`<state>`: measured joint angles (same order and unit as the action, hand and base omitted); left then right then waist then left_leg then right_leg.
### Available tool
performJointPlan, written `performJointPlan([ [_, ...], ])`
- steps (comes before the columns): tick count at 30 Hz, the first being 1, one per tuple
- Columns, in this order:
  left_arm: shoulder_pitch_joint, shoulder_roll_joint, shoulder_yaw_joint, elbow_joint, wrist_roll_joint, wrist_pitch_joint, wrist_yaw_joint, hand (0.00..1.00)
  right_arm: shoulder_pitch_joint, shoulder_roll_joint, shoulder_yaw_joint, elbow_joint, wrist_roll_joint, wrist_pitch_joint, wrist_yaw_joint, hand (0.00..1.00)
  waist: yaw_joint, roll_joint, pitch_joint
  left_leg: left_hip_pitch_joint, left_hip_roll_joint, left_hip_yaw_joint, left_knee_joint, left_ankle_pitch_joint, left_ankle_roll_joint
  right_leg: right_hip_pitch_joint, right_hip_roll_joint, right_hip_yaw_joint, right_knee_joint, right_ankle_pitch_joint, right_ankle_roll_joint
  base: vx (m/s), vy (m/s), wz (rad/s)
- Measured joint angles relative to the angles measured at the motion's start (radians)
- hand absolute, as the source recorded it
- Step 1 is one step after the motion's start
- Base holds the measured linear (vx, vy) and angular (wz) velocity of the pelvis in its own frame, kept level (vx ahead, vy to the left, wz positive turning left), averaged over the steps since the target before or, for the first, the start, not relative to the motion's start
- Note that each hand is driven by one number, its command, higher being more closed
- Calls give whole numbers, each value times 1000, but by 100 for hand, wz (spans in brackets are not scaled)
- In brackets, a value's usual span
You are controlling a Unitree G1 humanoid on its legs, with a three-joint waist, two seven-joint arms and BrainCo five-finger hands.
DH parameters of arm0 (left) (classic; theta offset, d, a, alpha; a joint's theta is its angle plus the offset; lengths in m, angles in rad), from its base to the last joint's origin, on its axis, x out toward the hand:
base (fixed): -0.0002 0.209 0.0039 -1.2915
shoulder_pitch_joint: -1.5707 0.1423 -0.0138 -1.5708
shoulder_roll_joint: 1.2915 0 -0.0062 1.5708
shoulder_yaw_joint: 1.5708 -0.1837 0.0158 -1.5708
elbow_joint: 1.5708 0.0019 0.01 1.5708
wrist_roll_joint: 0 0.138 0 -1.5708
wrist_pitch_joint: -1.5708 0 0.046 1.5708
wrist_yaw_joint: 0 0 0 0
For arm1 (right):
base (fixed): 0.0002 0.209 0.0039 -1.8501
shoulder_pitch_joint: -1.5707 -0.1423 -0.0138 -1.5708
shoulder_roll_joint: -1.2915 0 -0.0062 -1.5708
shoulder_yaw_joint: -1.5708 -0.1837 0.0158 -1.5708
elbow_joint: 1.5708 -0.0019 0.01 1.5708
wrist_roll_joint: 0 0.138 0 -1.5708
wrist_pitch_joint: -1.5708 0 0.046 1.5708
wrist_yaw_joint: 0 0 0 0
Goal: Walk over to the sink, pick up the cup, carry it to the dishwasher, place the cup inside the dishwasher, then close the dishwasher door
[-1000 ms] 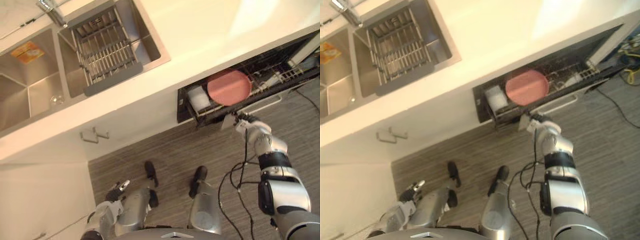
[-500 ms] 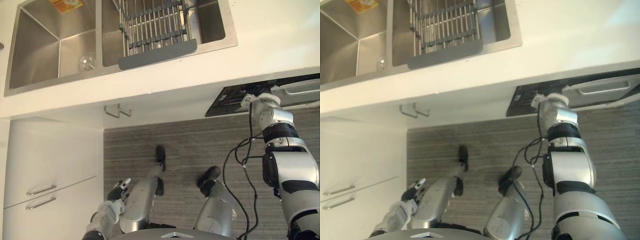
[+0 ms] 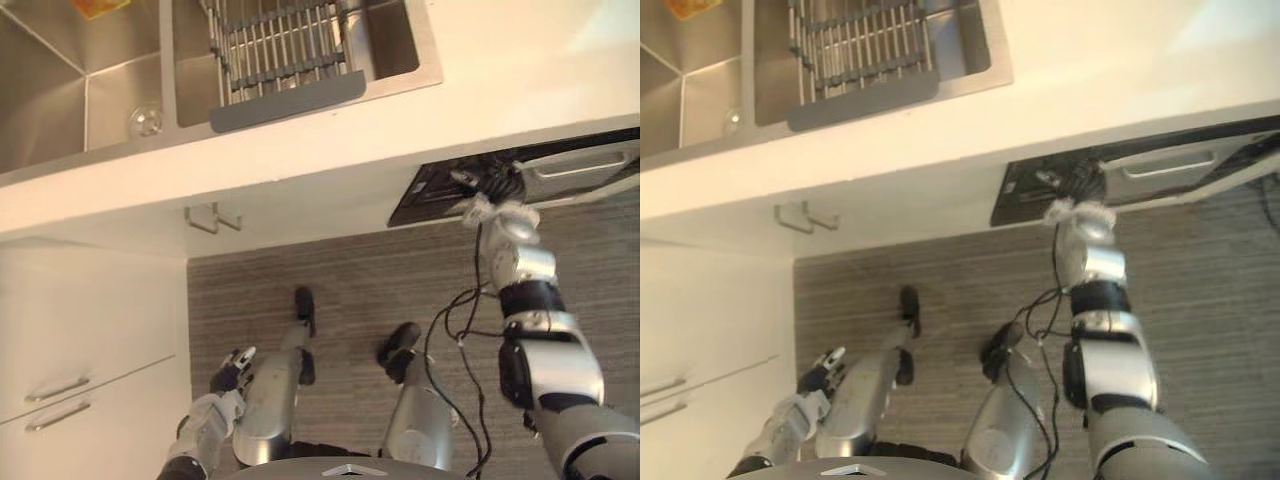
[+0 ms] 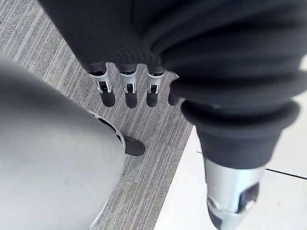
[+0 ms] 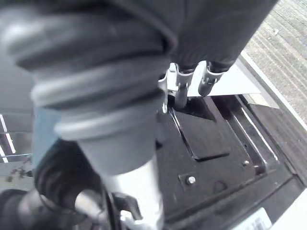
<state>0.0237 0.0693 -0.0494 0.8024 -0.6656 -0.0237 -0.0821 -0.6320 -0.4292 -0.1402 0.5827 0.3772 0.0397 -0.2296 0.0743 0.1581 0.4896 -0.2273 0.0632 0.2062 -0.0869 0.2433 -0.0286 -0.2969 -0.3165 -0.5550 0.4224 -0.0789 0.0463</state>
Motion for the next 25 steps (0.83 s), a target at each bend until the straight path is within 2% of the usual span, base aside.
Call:
performJointPlan([
  [2, 0, 11, 13, -1, -1, -6, 5, 0, 140, 89, 0, -61, -27, -47, -5, 0, -18, -31, 5, 30, 7, 16, 0, -12, -3, 30, 13, 7, -22, 2, 3, 62, -17, -18],
  [4, 0, 17, 18, -1, -1, -10, 9, 0, 206, 135, 0, -64, -33, -70, -12, 0, -24, -46, 4, 40, 11, 22, 0, -19, -5, 41, 22, 11, -35, 3, 8, 51, -11, -15],
  [6, 1, 21, 34, -2, -1, -19, 27, 0, 339, 213, 0, -60, -31, -102, -35, 0, -28, -74, -1, 63, 20, 40, 0, -32, -12, 65, 39, 21, -67, 10, 16, 72, -4, -21],
  [9, 4, 22, 54, 3, 0, -26, 53, 0, 456, 277, 3, -37, -31, -142, -41, 0, -45, -104, -16, 97, 20, 49, 0, -50, -18, 108, 47, 20, -99, 16, 24, 80, 10, -9],
  [11, 5, 22, 61, 5, 1, -28, 63, 0, 482, 292, 4, 0, -30, -152, -40, 0, -47, -118, -29, 117, 21, 53, 0, -59, -16, 135, 54, 21, -122, 22, 29, 80, 19, -8],
  [15, 17, 24, 93, 57, 4, -31, 80, 0, 548, 332, 11, 150, -64, -153, -6, 0, -43, -160, -114, 163, 21, 59, 0, -91, -18, 219, 79, 14, -216, 48, 47, 111, 27, -3],
  [22, 37, 27, 126, 156, 79, -34, 72, 0, 595, 350, -47, 415, -136, -142, 125, 0, -42, -178, -195, 226, -7, 37, 0, -129, -15, 351, 79, -41, -319, 79, 78, 123, 40, 16],
  [25, 47, 32, 152, 175, 124, -3, 65, 0, 617, 365, -80, 455, -148, -94, 186, 0, -46, -192, -214, 245, -17, 39, -1, -133, -15, 399, 78, -66, -350, 81, 88, 80, 19, 20],
])
